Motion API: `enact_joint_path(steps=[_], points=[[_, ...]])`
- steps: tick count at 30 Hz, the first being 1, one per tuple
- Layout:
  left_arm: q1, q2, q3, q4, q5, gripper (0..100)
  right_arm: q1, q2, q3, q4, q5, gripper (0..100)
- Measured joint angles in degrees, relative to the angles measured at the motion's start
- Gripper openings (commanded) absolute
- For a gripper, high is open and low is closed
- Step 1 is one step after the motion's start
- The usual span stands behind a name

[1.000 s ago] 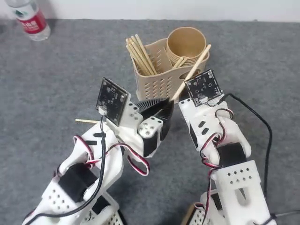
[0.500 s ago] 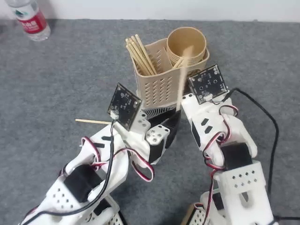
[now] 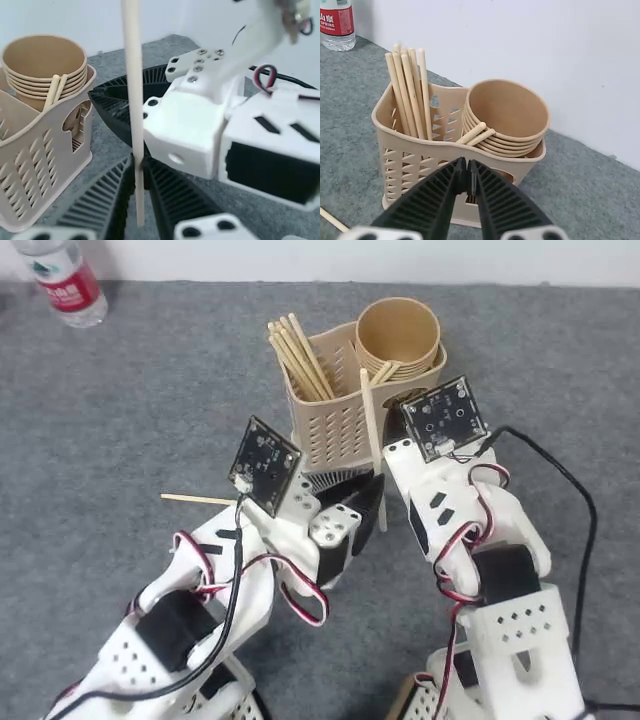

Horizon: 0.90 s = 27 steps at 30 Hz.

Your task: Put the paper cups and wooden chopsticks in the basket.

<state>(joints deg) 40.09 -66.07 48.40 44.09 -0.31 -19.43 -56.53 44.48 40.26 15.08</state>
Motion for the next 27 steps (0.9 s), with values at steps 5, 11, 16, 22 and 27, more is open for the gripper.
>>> enact_joint_path(steps=[5, 11, 16, 22, 27], points=[[-6.1, 0.0, 0.0, -5.3, -2.5, 1, 2.6, 0.0, 3.2, 0.0, 4.3, 0.8], [-12.9, 0.1, 0.0, -16.3, -7.4, 1, 8.9, 0.0, 4.9, 0.0, 4.9, 0.8], [-15.9, 7.3, -0.1, -29.5, -10.2, 1, 13.1, 0.0, 11.2, -1.1, 4.9, 0.8], [-16.9, 23.6, -0.1, -49.9, -15.8, 1, 13.7, 0.0, 21.0, -9.0, 4.9, 0.8], [-18.9, 35.7, -0.1, -54.7, -16.6, 1, 13.7, 0.0, 22.9, -12.5, 4.9, 0.8]])
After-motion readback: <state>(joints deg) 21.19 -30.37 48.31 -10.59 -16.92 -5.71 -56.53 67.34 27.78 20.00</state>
